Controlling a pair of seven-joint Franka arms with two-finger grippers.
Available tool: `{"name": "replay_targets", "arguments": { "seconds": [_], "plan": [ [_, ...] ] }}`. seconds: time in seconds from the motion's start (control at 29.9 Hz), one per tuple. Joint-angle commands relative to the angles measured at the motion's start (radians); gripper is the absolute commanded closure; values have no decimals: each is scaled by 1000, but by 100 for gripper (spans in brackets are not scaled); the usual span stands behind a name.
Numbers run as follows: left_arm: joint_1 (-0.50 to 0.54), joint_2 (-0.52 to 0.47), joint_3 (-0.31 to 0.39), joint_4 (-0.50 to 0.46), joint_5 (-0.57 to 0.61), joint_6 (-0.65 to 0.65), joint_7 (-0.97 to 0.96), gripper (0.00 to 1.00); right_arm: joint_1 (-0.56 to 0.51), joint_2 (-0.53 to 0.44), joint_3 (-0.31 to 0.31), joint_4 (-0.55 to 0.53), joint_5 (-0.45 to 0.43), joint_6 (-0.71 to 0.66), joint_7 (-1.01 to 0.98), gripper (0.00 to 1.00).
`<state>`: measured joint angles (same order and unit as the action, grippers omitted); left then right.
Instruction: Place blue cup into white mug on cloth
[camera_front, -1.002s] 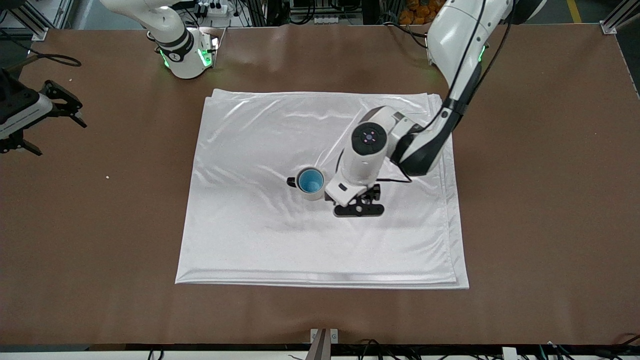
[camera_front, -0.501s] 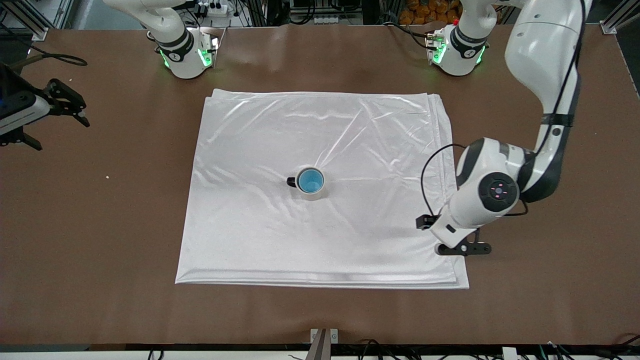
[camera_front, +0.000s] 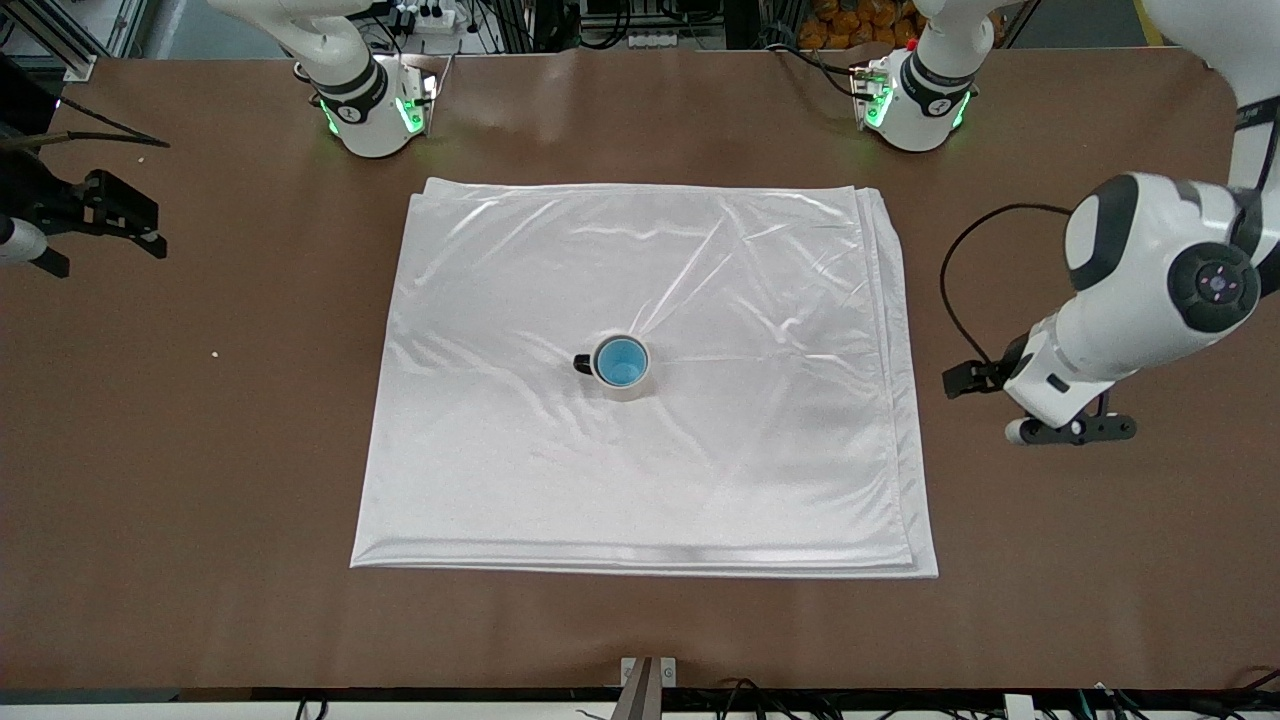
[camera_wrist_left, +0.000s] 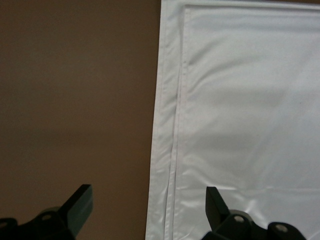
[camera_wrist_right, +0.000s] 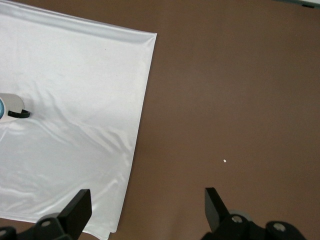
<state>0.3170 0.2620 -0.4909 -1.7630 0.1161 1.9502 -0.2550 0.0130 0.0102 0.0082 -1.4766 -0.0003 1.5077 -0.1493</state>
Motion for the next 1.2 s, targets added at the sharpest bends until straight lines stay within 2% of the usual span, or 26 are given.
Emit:
{"name": "replay_targets", "arguments": {
  "seconds": [0.0, 0.17, 0.33, 0.6, 0.7, 0.8, 1.04, 1.1, 1.17],
  "plan": [
    [46, -148, -29, -81, -30, -63, 52, 0, -85, 11, 62, 25, 0, -21, 132, 0],
    [54, -191, -26, -79, -46, -109, 63, 0, -128, 11, 79, 24, 14, -24, 191, 2],
    [86, -195, -23, -59, -65, -122, 65, 0, -173, 8, 85, 22, 51, -34, 178, 2],
    [122, -182, -17, 62, -81, -151, 63, 0, -165, -16, 85, 6, 19, -47, 183, 3],
    [113, -165, 6, 100, -79, -158, 62, 0, -165, -38, 84, -17, 11, -46, 185, 4],
    [30, -156, 90, 129, -78, -162, 62, 0, -165, -41, 84, -25, 8, -46, 186, 2],
    [-312, -150, 448, 206, -84, -249, 68, 0, -162, -35, 85, -21, -6, -40, 189, 0],
    [-378, -148, 520, 223, -107, -266, 72, 0, -163, -33, 84, -19, -6, -40, 189, 0],
    [-392, -152, 543, 229, -122, -278, 77, 0, -163, -35, 84, -21, -6, -43, 189, 0]
  ]
}}
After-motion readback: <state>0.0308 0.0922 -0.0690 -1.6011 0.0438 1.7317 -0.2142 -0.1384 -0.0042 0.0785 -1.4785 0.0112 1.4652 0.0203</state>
